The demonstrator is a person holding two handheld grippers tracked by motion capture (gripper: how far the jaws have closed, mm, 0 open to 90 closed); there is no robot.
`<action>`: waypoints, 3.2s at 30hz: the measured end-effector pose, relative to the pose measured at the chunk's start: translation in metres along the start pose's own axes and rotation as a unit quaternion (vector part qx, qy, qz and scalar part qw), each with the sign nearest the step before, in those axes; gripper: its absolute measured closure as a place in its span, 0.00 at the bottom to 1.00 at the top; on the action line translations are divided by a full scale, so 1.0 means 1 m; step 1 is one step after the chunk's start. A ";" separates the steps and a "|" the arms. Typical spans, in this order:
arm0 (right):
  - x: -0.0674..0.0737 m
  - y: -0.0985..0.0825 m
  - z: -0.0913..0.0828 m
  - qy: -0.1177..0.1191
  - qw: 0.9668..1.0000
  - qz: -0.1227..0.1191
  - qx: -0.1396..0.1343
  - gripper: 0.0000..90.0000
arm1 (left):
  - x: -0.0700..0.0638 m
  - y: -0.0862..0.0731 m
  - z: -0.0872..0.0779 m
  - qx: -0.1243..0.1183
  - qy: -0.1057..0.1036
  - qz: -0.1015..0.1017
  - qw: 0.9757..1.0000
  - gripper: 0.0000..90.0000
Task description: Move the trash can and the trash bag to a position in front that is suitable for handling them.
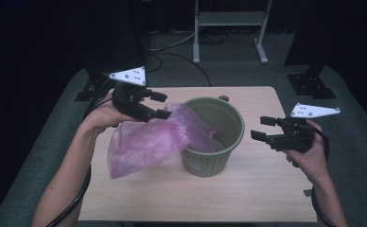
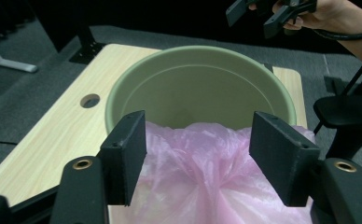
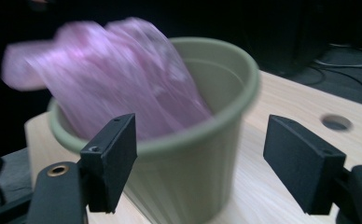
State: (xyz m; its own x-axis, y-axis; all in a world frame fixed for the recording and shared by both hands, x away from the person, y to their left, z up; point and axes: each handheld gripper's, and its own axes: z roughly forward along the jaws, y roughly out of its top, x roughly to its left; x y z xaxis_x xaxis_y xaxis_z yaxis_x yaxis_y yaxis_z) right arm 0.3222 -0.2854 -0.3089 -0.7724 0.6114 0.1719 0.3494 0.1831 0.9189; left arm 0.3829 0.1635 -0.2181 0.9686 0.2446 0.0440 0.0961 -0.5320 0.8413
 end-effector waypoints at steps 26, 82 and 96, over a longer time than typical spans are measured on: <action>0.105 0.116 0.161 0.142 0.957 -0.186 0.172 0.20 | -0.008 -0.093 -0.071 -0.041 0.059 -0.068 0.995 0.20; 0.038 0.081 0.079 0.046 0.989 -0.101 0.101 0.58 | -0.014 -0.086 -0.005 -0.030 -0.011 -0.063 0.997 0.20; 0.107 0.099 0.131 0.153 0.967 -0.162 0.125 0.49 | -0.018 -0.087 -0.009 -0.031 -0.009 -0.060 0.998 0.20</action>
State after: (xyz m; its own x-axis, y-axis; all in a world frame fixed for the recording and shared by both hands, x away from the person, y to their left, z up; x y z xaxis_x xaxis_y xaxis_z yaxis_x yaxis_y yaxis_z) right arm 0.3439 -0.1016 -0.2457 -0.9702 0.2414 0.0224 0.1510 0.5294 0.8348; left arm 0.3552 0.2126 -0.2870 0.9551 0.2882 -0.0688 0.1978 -0.4476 0.8721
